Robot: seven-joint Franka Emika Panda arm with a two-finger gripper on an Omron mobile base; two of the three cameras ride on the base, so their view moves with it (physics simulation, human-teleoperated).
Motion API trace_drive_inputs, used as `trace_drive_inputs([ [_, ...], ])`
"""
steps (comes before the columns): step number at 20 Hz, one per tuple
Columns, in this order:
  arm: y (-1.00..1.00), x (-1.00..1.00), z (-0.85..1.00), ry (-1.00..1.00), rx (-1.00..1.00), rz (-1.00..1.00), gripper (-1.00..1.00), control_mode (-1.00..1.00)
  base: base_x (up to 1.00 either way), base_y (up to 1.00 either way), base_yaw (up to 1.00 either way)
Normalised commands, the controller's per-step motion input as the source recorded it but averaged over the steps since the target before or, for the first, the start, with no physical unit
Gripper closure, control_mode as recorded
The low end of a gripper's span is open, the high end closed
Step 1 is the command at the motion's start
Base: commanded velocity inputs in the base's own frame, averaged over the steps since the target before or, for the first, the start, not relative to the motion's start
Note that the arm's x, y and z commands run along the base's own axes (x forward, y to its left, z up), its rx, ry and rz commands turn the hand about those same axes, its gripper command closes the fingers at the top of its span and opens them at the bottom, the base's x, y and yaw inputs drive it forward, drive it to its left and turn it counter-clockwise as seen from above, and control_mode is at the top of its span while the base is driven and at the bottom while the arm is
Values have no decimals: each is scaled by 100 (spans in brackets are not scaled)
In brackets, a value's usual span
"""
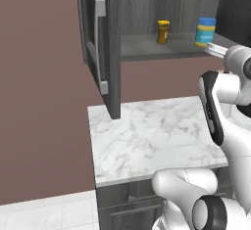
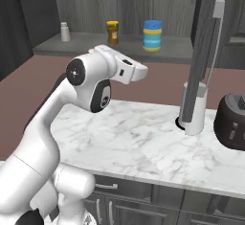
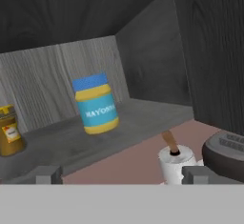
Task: Collect the turmeric, mayonnaise, and shaker from the cabinet and place them next to the stove.
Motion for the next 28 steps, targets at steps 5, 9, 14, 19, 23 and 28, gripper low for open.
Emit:
trace_drive_inputs([
  [5, -4, 6, 29, -5, 0, -2, -100, -100, 0, 0, 0],
  [9, -3, 2, 30, 0, 0, -1, -100, -100, 0, 0, 0],
  [14, 1, 8, 11, 1, 0, 0, -100, -100, 0, 0, 0],
  [19, 1, 6, 4, 1, 0, 0, -100, -100, 0, 0, 0],
  [23, 0, 0, 0, 0, 0, 0, -100, -100, 0, 0, 0],
  [28, 0, 3, 0, 0, 0, 0, -100, -100, 0, 0, 0],
])
